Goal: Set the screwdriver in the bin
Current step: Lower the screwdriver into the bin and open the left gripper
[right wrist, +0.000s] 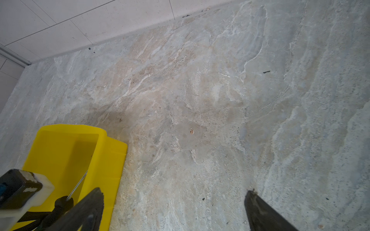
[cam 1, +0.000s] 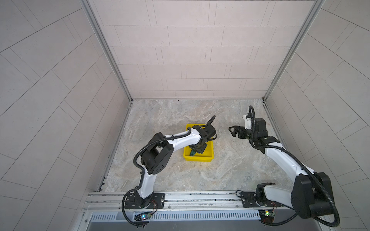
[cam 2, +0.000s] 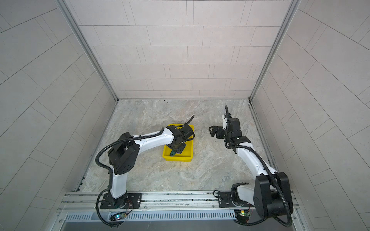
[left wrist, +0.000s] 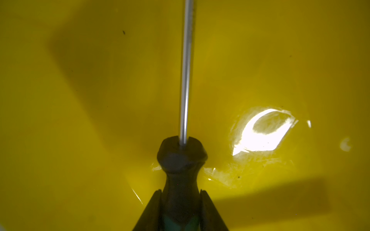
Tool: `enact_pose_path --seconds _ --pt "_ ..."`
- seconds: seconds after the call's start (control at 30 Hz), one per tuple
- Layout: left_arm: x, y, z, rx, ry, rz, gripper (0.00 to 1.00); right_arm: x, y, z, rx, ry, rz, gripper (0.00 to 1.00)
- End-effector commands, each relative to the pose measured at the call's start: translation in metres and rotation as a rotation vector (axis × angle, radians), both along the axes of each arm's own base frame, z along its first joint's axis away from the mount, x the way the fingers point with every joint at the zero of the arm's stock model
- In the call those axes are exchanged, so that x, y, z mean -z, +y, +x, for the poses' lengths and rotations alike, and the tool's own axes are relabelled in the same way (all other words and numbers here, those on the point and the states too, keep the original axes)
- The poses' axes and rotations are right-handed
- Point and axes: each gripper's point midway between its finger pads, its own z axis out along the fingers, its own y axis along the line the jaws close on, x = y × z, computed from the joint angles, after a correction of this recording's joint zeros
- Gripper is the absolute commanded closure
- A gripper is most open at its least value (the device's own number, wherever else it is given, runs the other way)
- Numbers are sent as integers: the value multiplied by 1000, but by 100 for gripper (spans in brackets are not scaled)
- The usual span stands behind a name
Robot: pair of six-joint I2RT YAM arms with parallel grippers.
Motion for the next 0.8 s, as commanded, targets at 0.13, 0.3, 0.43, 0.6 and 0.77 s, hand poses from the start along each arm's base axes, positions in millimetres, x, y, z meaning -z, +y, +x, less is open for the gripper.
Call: enact_pose_path --seconds 0.13,0.3,0.43,0.6,0.77 --pt "-6 -23 10 5 -42 -121 55 -19 -7 -12 15 2 -46 0" --pt "-26 -26 15 53 -85 -150 33 -25 -15 -23 48 6 -77 0" --pt "-65 -20 25 81 -148 -216 21 -27 -16 -29 50 6 -81 0" --pt "-128 11 44 61 -277 -331 5 -35 -16 -31 33 13 -100 0" --pt "-177 57 57 45 -505 -344 0 -54 -24 -27 63 -24 -143 0"
